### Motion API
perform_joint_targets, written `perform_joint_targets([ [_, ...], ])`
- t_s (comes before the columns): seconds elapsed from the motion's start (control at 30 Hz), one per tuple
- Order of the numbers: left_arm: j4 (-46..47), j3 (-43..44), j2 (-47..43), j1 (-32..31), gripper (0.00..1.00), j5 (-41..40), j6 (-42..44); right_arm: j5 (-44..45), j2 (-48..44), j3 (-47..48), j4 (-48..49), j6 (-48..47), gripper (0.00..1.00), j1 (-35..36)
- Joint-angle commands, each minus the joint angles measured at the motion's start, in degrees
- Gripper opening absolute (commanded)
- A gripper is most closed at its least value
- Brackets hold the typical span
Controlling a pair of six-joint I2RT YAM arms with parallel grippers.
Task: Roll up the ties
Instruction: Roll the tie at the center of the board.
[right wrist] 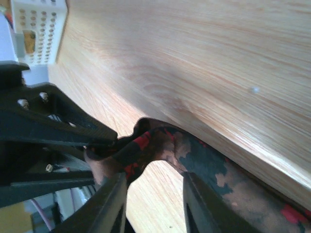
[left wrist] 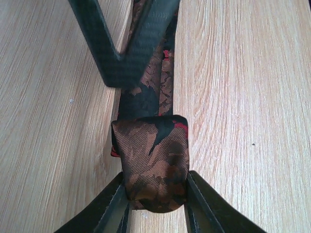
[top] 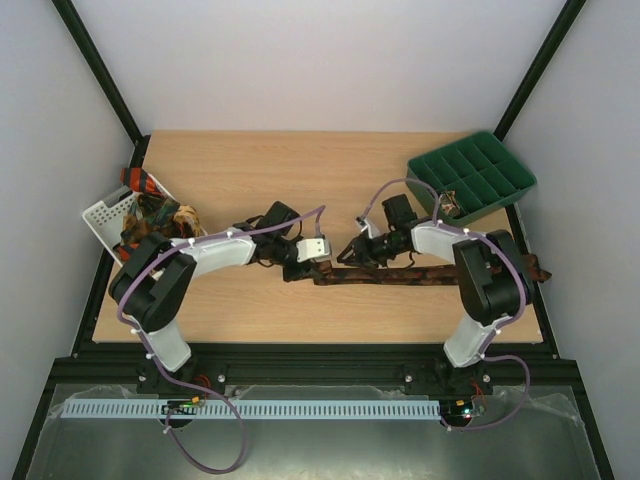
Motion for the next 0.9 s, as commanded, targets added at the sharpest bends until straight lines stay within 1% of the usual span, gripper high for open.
perform_joint_targets([
  [0.0, -0.80, 2.51, 1.19, -0.71, 0.32, 1.99, 0.47, -2.33, -4.71, -0.92, -4.81, -3.13, 0.40, -2.63],
  [0.07, -0.86, 3.46, 2.40, -1.14, 0.32, 1.89, 0.52, -3.08, -6.26, -1.25, -4.48, -2.99, 0.46, -3.00],
  [0.13, -0.77, 4.49, 3.73, -1.57, 0.32, 1.65, 0.41, -3.28, -6.99, -2.13, -3.39, -2.42, 0.47, -3.03],
  [0.2, -0.84, 5.59, 5.33, -1.86, 0.32, 1.62, 0.24, -3.31, -6.92, -3.05, -2.49, -2.00, 0.46, -3.00],
  [0.33, -0.59, 7.29, 8.07, -2.33, 0.32, 1.83, -0.31, -3.29, -5.12, -4.33, -1.69, -2.40, 0.39, -3.05],
  [0.4, -0.21, 7.84, 8.91, -2.57, 0.32, 1.82, -0.72, -3.71, -4.09, -4.77, -0.89, -2.27, 0.37, -3.04],
  [0.7, 0.17, 8.76, 10.92, -3.15, 0.32, 2.15, -1.09, -3.38, 0.09, -5.00, 2.47, -1.67, 0.40, -2.55],
  [0.87, 0.00, 9.19, 11.51, -3.24, 0.32, 2.38, -1.27, -3.03, 1.27, -4.76, 3.84, -1.37, 0.38, -1.37],
])
